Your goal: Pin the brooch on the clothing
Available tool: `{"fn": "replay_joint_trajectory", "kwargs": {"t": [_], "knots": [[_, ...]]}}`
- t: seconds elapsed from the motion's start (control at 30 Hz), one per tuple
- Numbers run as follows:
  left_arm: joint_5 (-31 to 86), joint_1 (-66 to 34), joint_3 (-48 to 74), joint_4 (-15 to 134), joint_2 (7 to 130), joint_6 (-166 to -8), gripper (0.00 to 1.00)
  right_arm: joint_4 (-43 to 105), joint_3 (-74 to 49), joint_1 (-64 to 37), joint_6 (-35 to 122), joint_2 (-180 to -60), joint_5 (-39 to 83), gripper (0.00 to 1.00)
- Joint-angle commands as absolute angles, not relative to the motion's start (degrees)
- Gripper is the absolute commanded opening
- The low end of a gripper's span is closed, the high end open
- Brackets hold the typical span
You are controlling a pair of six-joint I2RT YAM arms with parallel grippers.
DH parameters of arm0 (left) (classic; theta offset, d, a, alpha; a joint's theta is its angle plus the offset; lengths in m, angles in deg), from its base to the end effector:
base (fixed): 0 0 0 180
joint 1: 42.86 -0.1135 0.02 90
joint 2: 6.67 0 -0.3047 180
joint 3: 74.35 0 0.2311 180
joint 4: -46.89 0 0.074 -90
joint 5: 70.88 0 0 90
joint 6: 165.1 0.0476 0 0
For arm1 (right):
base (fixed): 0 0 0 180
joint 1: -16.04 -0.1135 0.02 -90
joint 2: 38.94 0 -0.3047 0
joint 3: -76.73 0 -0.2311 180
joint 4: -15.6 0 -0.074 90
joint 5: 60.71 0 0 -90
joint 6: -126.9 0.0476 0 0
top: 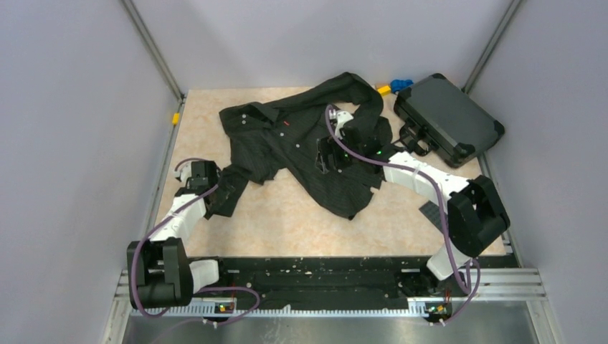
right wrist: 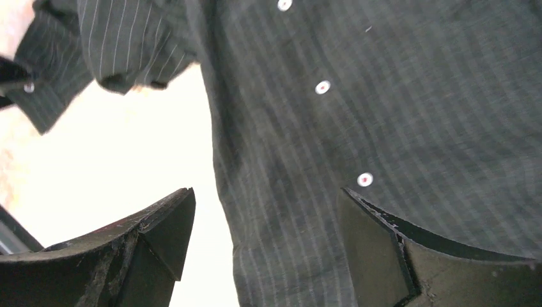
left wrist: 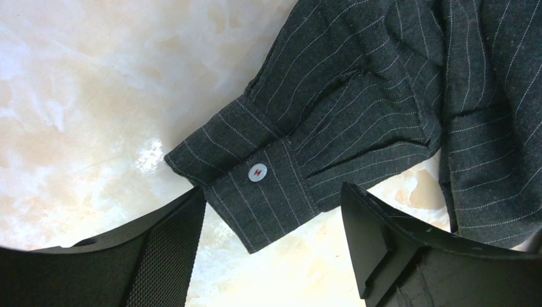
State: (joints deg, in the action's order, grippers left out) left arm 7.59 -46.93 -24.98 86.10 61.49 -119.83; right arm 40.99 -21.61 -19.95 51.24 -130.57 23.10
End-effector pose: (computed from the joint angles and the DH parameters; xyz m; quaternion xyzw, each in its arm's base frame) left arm 0.1882 0.0229 0.2196 -0.4203 0.8595 -0.0047 0.2907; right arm 0.2844 0.2129 0.3079 -0.1910 0.8667 0.2383 0.3944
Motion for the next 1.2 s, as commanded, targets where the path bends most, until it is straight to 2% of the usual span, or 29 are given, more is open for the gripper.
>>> {"fn": "replay_joint_trajectory", "kwargs": {"t": [0.0,0.17,0.27,0.33,0.4,0.47,0.53,0.57,0.73,1.07,1.17], "knots": [[7.65,-47.67,-25.39,82.19,63.42,-122.70,0.78,39.98,-24.53,-24.87,49.17,-129.77,22.87,0.82],[8.90,-49.28,-26.18,80.51,65.32,-122.68,0.72,39.96,-26.31,-29.73,49.67,-131.25,23.58,0.73],[9.09,-49.65,-26.84,79.47,66.01,-122.47,0.63,39.38,-26.67,-31.85,50.04,-132.01,23.90,0.69],[9.49,-50.12,-27.29,79.04,66.53,-122.41,0.54,38.72,-26.90,-32.61,50.39,-132.53,24.03,0.67],[9.92,-50.80,-27.96,78.62,66.54,-122.53,0.38,37.98,-27.26,-33.05,50.61,-133.13,24.17,0.66],[9.89,-51.60,-28.97,77.88,65.84,-122.69,0.27,37.06,-27.89,-33.31,50.73,-133.83,24.68,0.66],[9.83,-53.01,-30.17,77.03,64.80,-123.13,0.04,36.52,-28.40,-33.64,50.44,-134.68,25.66,0.67],[9.91,-53.85,-30.67,76.86,64.41,-123.36,0.00,36.46,-28.51,-33.84,50.19,-135.46,26.21,0.68],[9.75,-58.03,-31.74,77.50,59.93,-124.50,0.00,35.84,-29.42,-35.08,49.17,-137.96,30.29,0.66],[2.40,-67.76,-26.42,88.41,40.35,-127.33,0.00,34.40,-29.82,-36.86,49.87,-143.69,39.23,0.43],[1.95,-71.18,-24.64,91.94,34.59,-127.83,0.00,34.44,-30.00,-37.59,50.16,-145.27,43.20,0.30]]}}
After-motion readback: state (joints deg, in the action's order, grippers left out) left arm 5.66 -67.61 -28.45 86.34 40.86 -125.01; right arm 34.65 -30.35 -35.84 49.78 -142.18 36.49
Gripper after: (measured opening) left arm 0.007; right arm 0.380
